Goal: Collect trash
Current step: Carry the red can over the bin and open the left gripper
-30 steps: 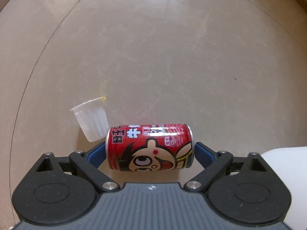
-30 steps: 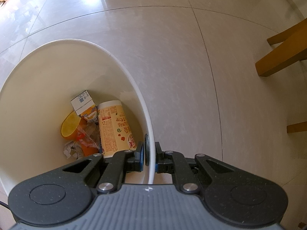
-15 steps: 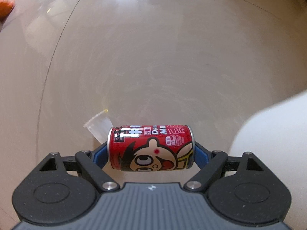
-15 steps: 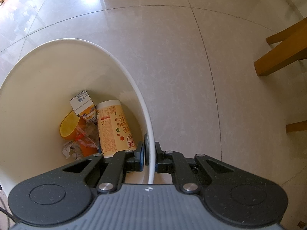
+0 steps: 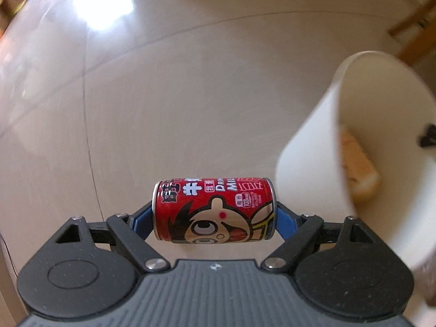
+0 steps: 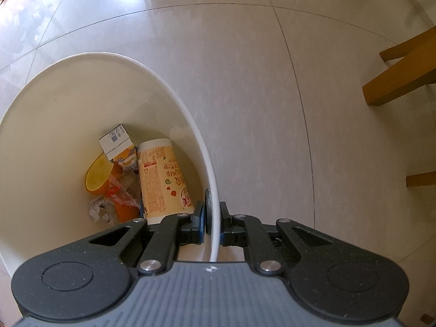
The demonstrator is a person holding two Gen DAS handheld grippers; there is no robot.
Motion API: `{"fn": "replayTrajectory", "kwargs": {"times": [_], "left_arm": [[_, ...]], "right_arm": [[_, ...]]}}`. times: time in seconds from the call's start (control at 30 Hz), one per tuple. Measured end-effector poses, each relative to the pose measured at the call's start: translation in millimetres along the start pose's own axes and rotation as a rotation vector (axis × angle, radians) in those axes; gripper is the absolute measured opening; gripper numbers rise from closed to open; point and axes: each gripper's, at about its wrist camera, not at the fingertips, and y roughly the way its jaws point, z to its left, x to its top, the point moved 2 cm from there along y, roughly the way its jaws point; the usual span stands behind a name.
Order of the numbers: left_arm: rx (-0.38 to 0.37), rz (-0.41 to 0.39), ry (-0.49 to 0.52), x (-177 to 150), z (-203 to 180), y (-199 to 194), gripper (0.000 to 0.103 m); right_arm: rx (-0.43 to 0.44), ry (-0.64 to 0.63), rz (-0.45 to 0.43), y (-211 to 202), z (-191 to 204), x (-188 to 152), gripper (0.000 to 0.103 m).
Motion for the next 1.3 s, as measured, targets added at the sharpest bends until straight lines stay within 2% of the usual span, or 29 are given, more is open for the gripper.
{"fn": "replayTrajectory", "kwargs": {"times": [0.27,0.4,0.5,0.6,0.77,1.17,1.3], "left_arm": [[-0.119,-0.075,0.233,28,-47,-67,0.087],[-0.188,-0.121,0.357,35,-74,-83,0.087],[-0.266,-0.092,0.41,42,-84,-75,0.087],[-0.33,-0.061,0.385,45,-87,-68,0.087],[-0.342,-0.106,0.383,44,-92,-70,0.091],[-0.288,-0.089,0.308,41,-64,-70,0.091],[-0.245,-0.092,0.294,36,-55,-64,0.091]], "right_arm": [[0.001,-0.004,0.002,0,0,-1,0.011],[0.0,-0.01,0.002,0,1,-1,0.011],[0.004,-0.007,-0.001,-1,0,-1,0.011],[0.009,-0.008,-0.001,-2,-1,-1,0.011],[0.017,-0.009,-0.005,-4,-2,-2,0.011],[0.017,-0.01,-0.006,-5,-3,-1,0.011],[0.017,-0.01,-0.006,-5,-3,-1,0.011]]}}
